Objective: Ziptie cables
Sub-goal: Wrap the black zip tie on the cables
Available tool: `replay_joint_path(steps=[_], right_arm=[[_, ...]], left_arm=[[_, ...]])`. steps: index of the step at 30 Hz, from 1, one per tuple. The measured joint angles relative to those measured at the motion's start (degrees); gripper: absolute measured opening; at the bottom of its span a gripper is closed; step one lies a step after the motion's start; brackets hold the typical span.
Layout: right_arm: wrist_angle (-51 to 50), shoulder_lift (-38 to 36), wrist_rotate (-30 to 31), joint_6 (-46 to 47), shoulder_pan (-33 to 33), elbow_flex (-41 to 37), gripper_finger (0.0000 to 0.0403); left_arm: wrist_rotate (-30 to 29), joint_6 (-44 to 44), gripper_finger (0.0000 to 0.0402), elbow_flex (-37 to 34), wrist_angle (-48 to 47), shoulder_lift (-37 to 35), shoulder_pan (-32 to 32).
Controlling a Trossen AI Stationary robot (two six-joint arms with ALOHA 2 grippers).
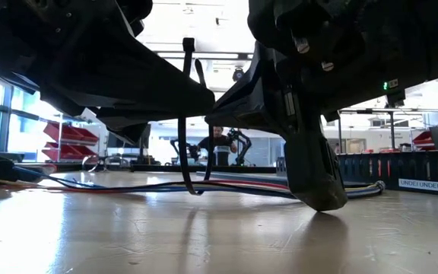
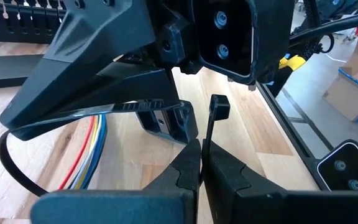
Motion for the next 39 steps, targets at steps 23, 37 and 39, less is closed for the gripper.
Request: replay_joint_path(steps=[23, 37, 39], right_arm=[[1.33, 0.00, -1.55, -0.83, 0.00, 0.02, 0.0000], [2.30, 0.00, -1.61, -0.41, 0.05, 0.04, 0.0000], [3.46, -0.01, -1.62, -0.71, 0.25, 0.04, 0.0000]], left_arm=[[-0.11, -1.32, 0.0000, 0.02, 0.39, 0.00, 0.38], [-0.02, -1.29, 0.0000, 0.02, 0.37, 0.02, 0.37], [-0.02, -1.29, 0.0000, 0.02, 0.37, 0.02, 0.37]])
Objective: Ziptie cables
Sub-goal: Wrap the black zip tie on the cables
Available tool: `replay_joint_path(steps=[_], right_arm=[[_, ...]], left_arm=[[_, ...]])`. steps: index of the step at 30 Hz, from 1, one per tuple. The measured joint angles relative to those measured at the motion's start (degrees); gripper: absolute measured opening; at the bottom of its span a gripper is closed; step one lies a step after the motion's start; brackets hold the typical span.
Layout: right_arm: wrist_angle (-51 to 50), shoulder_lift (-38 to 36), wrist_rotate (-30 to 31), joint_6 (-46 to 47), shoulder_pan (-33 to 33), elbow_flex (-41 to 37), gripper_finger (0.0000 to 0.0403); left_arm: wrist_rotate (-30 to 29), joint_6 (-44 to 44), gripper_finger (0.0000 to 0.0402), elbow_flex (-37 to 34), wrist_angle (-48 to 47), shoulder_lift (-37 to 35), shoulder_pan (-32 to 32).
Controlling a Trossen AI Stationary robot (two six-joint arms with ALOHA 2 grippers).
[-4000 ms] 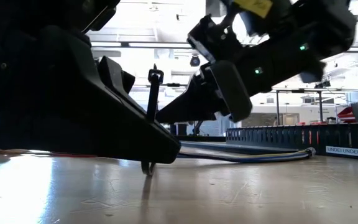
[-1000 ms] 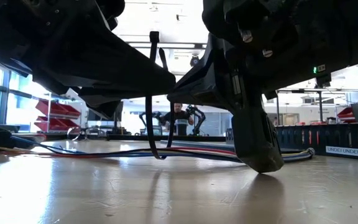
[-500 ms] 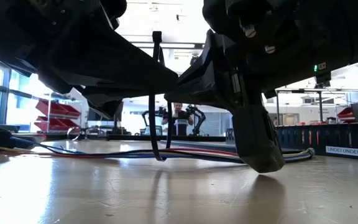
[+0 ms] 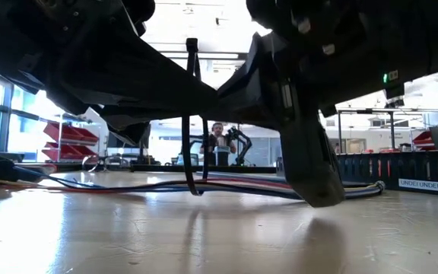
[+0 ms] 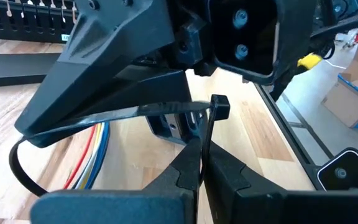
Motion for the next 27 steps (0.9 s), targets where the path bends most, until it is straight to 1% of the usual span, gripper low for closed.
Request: replay_joint_path(steps=[6, 12, 17, 27], right_arm=[[2.16, -0.01, 0.11, -3.59, 0.50, 0.02, 0.0000], [1.96, -0.01, 0.37, -3.67, 0.50, 0.02, 0.0000], [1.81, -0.03, -0.52, -4.36, 0.50, 0.02, 0.0000], [1.74, -0.03, -1.27, -12.02, 0.64, 0.02, 0.0000]], left_arm=[[0.76, 0.01, 0.0000, 0.00, -0.02, 0.00, 0.00], [0.85, 0.02, 0.0000, 0.00, -0.02, 0.00, 0.00], [0.99, -0.02, 0.0000, 0.00, -0.02, 0.04, 0.00], [2.62, -4.17, 0.0000, 0.00, 0.02, 0.04, 0.00]])
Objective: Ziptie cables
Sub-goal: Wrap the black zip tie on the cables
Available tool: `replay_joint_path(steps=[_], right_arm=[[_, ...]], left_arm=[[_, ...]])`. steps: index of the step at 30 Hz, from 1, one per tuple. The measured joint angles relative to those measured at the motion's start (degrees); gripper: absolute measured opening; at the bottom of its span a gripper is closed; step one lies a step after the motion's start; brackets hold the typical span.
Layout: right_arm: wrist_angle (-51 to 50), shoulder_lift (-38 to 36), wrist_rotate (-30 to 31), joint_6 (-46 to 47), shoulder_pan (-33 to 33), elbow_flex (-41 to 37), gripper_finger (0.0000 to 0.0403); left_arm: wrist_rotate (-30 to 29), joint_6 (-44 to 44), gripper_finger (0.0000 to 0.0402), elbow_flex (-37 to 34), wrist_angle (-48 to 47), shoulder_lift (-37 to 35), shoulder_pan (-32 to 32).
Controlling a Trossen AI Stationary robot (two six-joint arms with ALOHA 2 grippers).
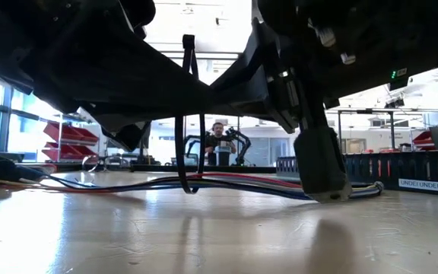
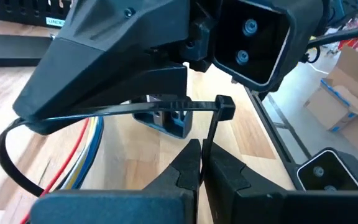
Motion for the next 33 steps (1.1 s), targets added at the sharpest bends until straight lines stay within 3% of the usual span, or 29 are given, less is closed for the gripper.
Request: replay_joint_path(steps=[21, 33], right_arm=[[1.01, -0.02, 3.35, -11.23, 1.11, 0.00, 0.0000], [1.06, -0.02, 2.95, -11.96, 1.68, 0.00, 0.0000]], left_arm=[[5.17, -7.82, 0.0000, -0.17, 1.67, 0.00, 1.85], [5.42, -10.88, 0.0000, -3.58, 6.26, 0.00, 2.69]])
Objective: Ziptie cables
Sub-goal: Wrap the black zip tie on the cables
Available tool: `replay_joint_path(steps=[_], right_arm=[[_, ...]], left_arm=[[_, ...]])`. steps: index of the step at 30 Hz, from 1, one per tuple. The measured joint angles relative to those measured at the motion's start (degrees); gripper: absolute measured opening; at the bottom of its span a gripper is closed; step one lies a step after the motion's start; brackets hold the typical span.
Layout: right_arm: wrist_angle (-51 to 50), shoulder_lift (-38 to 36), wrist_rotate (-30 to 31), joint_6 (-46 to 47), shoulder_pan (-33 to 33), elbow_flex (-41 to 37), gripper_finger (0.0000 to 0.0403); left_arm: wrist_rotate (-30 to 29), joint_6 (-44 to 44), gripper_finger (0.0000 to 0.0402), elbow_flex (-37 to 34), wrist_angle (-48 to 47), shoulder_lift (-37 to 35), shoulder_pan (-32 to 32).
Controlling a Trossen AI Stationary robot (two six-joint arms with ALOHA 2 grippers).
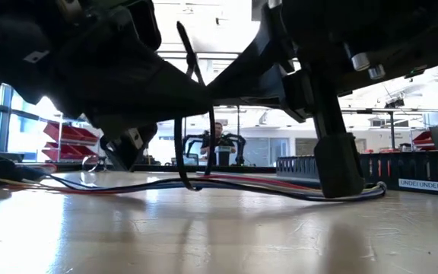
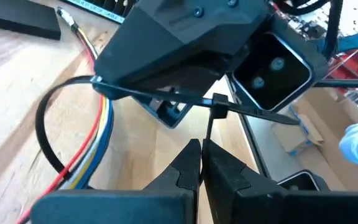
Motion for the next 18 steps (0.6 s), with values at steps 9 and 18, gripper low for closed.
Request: replay_joint_path(steps=[9, 18], right_arm=[[2.86, -0.02, -3.32, -4.58, -0.01, 0.00, 0.0000], [2.83, -0.02, -6.63, -6.94, 1.19, 0.00, 0.0000]], left_arm=[[0.98, -1.93, 0.0000, -0.03, -0.38, 1.35, 1.40], [0.67, -1.45, 0.0000, -0.03, -0.32, 1.40, 1.49]])
